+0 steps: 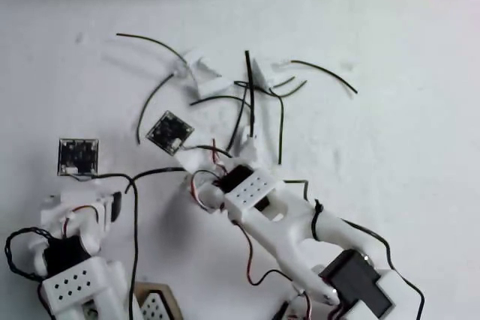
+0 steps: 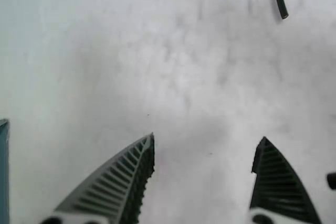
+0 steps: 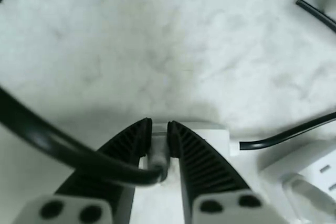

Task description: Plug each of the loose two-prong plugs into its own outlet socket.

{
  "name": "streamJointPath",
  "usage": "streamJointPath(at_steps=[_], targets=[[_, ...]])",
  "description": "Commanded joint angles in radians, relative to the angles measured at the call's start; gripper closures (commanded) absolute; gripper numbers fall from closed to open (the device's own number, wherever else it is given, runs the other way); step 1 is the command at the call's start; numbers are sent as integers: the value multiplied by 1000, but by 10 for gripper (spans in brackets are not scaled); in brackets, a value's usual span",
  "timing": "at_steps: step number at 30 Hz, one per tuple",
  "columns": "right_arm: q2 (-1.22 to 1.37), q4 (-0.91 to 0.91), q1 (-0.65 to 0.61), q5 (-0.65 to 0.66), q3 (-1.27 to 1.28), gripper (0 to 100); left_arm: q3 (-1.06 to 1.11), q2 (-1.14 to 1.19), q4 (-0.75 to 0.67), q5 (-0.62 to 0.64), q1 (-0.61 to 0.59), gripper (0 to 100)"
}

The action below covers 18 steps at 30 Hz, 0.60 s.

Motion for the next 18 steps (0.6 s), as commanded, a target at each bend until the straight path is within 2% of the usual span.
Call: streamJointPath(at_steps=[1,4,8,10,18], targets=[[5,18,44,40,14,981,-5,-10,-15,-2,-4,699],[1,22,48,38,-5,942,-5,-10,-18,-2,-4,699],[-30,54,44,37,-44,737,-6,-10,-18,-2,1,697],[-79,101,36,37,-80,673,-6,-10,-18,-2,1,697],[-513,329,-62,37,-132,670,-5,-10,-18,-2,2,698]])
